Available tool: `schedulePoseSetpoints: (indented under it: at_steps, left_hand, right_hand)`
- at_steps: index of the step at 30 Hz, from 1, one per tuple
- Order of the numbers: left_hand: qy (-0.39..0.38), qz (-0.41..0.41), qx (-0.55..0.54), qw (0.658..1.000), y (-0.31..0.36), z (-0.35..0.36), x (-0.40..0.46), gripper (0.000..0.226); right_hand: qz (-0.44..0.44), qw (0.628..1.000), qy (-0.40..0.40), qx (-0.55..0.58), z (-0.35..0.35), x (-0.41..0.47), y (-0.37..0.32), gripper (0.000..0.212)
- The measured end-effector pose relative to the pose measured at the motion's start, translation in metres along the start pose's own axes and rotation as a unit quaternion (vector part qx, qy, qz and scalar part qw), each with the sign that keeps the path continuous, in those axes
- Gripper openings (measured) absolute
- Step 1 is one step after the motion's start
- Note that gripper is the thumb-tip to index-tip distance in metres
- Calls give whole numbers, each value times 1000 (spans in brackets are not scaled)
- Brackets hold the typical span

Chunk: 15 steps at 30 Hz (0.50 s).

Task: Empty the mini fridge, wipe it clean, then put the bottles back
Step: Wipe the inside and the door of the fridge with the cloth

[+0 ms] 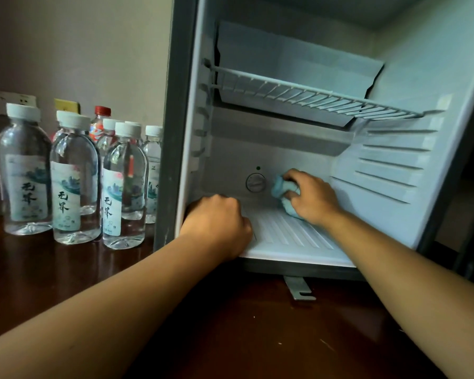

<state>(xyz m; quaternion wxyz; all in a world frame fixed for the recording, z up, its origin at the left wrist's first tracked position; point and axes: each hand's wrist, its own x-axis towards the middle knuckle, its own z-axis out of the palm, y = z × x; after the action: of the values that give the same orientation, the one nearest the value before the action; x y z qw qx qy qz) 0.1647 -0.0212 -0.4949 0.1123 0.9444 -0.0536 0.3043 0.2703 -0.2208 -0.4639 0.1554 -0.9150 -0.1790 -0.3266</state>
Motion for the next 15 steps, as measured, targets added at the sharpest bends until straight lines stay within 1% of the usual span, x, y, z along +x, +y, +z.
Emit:
schedulePoseSetpoints:
  at_steps: [2, 4, 5, 6, 8, 10, 11, 13, 15]
  left_hand:
    - [0, 1, -5, 1000, 0, 0, 0, 29]
    - [1, -1, -4, 1000, -1, 1, -1, 28]
    - [6, -3, -4, 1000, -2, 1, -1, 27]
    - [14, -1, -5, 1000, -2, 0, -2, 27]
    - [50, 26, -3, 998, -4, 0, -4, 27]
    - [88, 66, -3, 994, -5, -2, -6, 29]
    - [101, 79, -15, 992, -5, -4, -6, 29]
    - [127, 94, -67, 985, -2, -10, -7, 29]
    - [142, 77, -158, 974, 14, -17, -7, 29]
  right_hand:
    - [-7, 998, 9, 54, -1, -5, -4, 28]
    - [9, 989, 21, 143, -3, -10, -10, 26]
    - [28, 978, 31, 205, -7, -11, -16, 26]
    - [56, 957, 45, 280, -12, -12, -22, 24]
    - [127, 890, 74, 431, -29, -17, -36, 21]
    - [202, 813, 88, 539, -46, -24, -42, 17]
    - [237, 778, 87, 576, -53, -30, -43, 16]
    - [298, 714, 69, 630, -67, -44, -45, 29]
    - [333, 661, 56, 670, -80, -63, -44, 38]
